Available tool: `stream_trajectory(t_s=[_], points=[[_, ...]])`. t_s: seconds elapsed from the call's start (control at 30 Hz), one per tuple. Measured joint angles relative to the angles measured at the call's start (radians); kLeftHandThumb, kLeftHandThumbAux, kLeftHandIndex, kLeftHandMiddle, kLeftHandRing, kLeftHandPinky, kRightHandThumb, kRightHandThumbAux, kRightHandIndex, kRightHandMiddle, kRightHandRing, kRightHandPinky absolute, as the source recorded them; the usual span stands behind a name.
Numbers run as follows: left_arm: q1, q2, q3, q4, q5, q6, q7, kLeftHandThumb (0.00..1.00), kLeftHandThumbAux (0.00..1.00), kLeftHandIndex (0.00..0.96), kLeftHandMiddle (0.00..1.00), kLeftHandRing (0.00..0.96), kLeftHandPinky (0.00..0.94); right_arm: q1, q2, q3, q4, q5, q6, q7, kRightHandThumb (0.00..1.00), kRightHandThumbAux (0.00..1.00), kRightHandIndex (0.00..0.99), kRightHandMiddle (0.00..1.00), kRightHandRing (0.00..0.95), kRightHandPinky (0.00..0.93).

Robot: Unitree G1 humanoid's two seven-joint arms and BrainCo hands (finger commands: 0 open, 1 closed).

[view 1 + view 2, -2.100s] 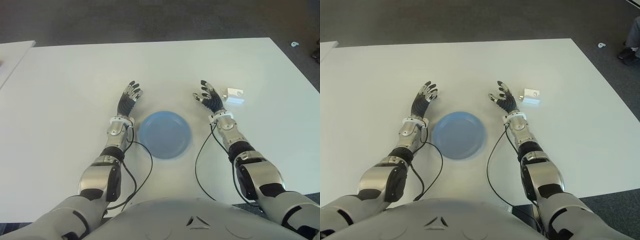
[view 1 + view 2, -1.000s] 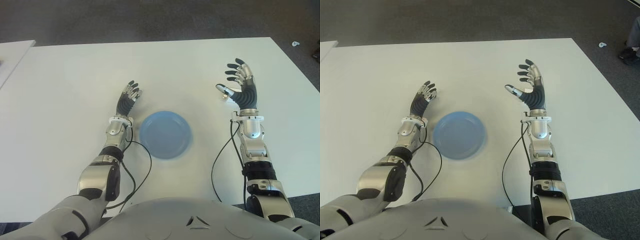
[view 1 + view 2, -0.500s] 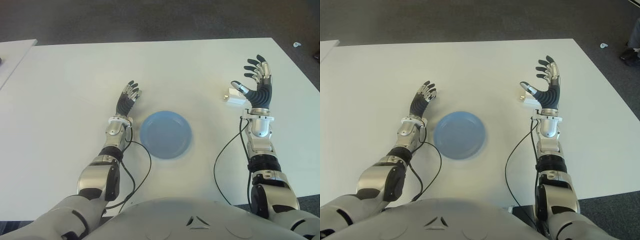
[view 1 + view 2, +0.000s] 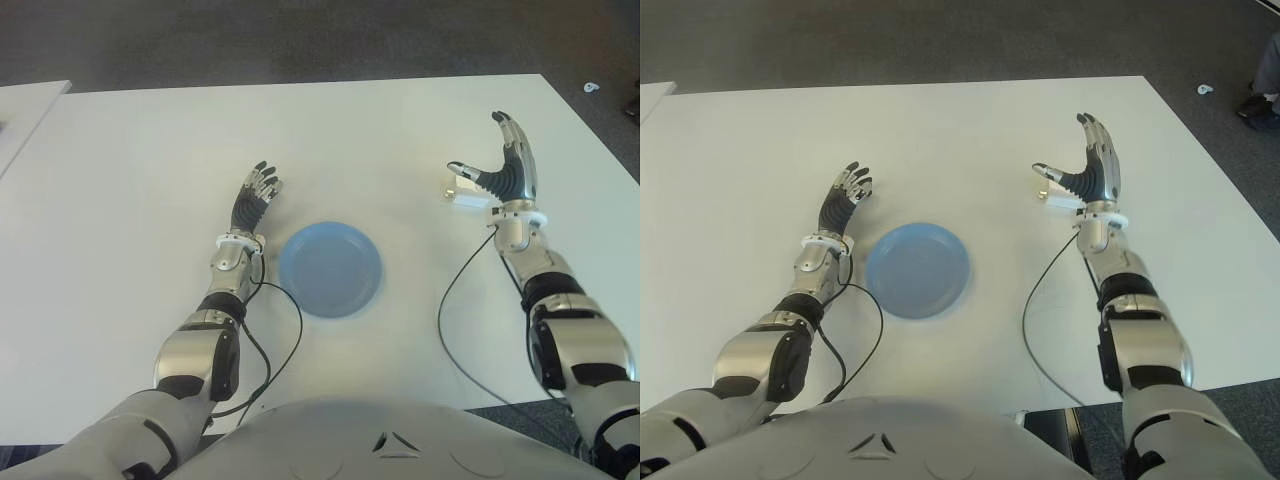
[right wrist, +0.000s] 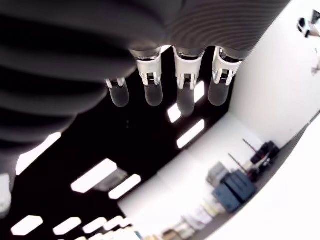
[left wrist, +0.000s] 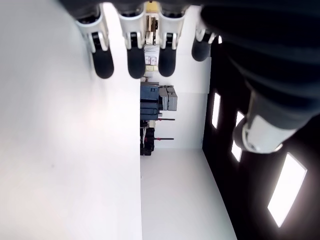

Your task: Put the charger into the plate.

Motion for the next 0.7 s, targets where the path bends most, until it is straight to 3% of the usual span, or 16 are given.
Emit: stream_trajectory(t_s=[0.3,0.7], points=[[0.000,-0.006,0.003,0.002,-0.008,-0.009,-0.013,0.012,0.600,0.087,0.131,0.142,0.178,-0.195,-0.053,0.130,0.132,-0.045,0.121,0.139,0.233,0.326,0.000,0.000,0.000,0.000],[0.005,-0.010,0.003,0.002,-0.008,-0.023,-0.015,0.009,0.591,0.092,0.141,0.148,0.186,-0.234,-0.058,0.255,0.184,-0.077,0.183,0.239,0.257,0.329,0.000,0.000,0.000,0.000]])
